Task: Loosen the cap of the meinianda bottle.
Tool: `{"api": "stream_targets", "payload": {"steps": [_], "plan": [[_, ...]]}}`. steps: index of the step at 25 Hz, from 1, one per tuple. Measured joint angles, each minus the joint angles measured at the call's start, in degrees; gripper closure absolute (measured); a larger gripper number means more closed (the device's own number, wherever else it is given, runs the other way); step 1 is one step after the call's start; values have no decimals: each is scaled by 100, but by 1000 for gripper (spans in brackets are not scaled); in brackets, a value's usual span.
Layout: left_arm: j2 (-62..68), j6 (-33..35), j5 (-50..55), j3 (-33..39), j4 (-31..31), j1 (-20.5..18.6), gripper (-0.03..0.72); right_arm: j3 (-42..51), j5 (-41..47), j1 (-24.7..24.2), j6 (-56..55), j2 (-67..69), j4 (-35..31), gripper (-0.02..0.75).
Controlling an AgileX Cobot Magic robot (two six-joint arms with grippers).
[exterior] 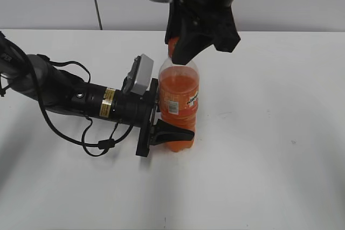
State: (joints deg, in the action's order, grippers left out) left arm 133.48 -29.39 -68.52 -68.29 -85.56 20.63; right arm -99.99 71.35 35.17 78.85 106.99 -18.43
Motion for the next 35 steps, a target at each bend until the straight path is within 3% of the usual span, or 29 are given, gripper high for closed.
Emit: {"api": "stream_targets", "payload": {"steps": [13, 30, 35], "plan": [[0, -12, 6, 0, 47, 0, 286, 0, 73, 0, 2308, -13, 0, 447], [0, -23, 17, 0, 96, 0, 286, 0, 43, 0, 1770, -20, 61, 446], [0, -64, 23, 0, 124, 0, 286, -13, -48, 0, 1663, -20, 61, 411]]}}
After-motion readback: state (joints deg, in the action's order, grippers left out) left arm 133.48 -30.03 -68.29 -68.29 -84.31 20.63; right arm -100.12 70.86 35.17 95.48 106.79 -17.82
